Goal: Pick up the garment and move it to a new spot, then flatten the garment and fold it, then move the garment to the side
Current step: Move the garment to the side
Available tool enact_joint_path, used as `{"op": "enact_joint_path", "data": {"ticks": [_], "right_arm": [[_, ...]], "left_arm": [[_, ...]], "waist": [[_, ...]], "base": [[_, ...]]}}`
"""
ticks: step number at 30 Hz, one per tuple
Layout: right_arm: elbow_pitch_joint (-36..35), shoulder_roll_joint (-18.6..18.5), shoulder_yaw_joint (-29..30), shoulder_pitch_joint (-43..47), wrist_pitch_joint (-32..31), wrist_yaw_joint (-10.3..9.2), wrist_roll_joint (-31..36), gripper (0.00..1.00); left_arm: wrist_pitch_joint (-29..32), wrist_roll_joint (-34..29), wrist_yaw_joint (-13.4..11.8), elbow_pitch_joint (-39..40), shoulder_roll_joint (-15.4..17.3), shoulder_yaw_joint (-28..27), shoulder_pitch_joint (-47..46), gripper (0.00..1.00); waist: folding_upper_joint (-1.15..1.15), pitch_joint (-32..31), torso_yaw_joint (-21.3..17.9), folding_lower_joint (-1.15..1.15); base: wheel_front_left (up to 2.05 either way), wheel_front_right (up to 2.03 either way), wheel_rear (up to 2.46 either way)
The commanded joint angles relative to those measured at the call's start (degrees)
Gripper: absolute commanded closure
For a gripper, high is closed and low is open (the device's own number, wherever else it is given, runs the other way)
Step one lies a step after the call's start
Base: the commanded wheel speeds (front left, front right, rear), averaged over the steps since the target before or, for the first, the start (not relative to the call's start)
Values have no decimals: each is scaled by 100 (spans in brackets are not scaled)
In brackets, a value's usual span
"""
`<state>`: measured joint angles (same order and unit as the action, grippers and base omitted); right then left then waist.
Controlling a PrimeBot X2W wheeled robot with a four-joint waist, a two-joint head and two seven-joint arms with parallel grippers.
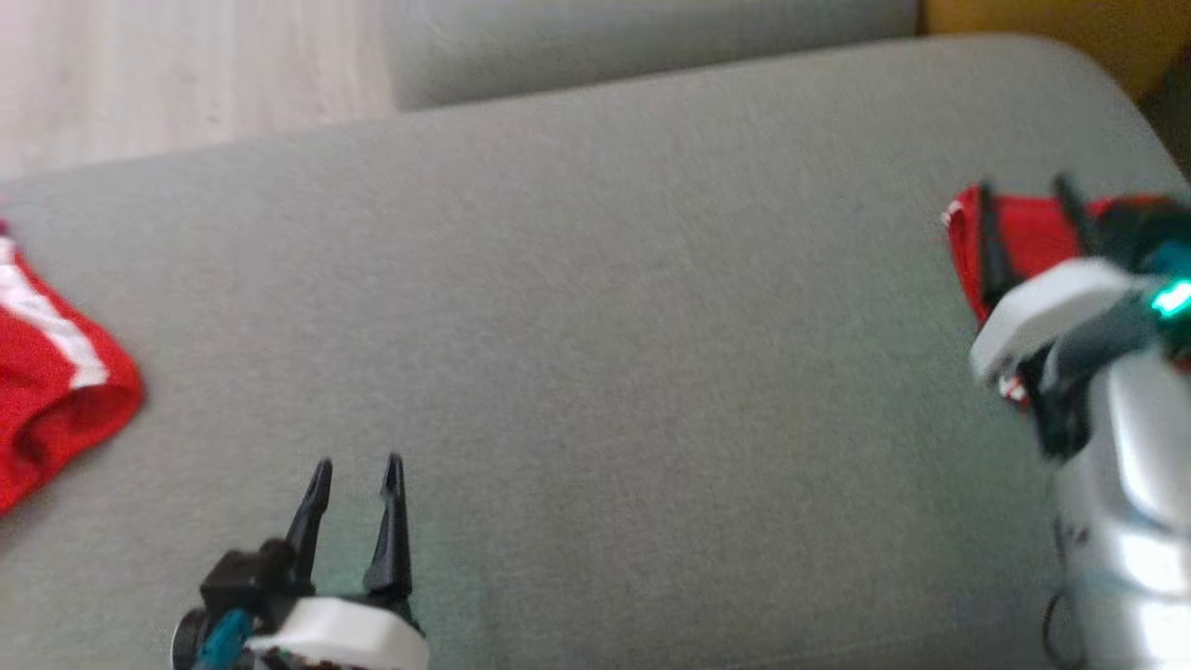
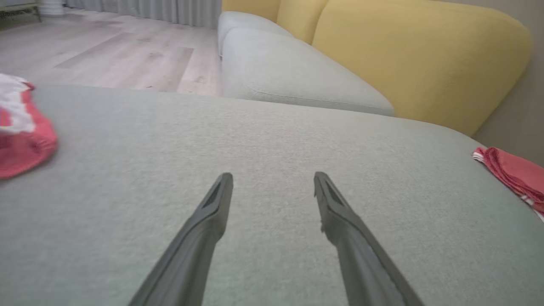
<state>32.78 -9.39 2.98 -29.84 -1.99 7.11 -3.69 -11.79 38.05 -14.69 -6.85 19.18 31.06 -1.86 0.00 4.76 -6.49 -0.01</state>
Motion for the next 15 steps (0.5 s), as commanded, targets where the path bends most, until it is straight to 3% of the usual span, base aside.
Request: {"op": "enact_joint_path", "data": {"ticks": [1, 15], "right_arm": [[-296, 49, -161, 79, 82, 37, -5, 0], [-1760, 641, -97, 2559, 558, 37, 234, 0]], "left_arm": [[-89, 37, -32, 111, 54, -285, -81, 0], [-232, 156, -83, -341, 118, -458, 568, 0]], "waist": [[0, -438, 352, 1], [0, -990, 870, 1]], "base": [[0, 0, 0], [0, 0, 0]]}}
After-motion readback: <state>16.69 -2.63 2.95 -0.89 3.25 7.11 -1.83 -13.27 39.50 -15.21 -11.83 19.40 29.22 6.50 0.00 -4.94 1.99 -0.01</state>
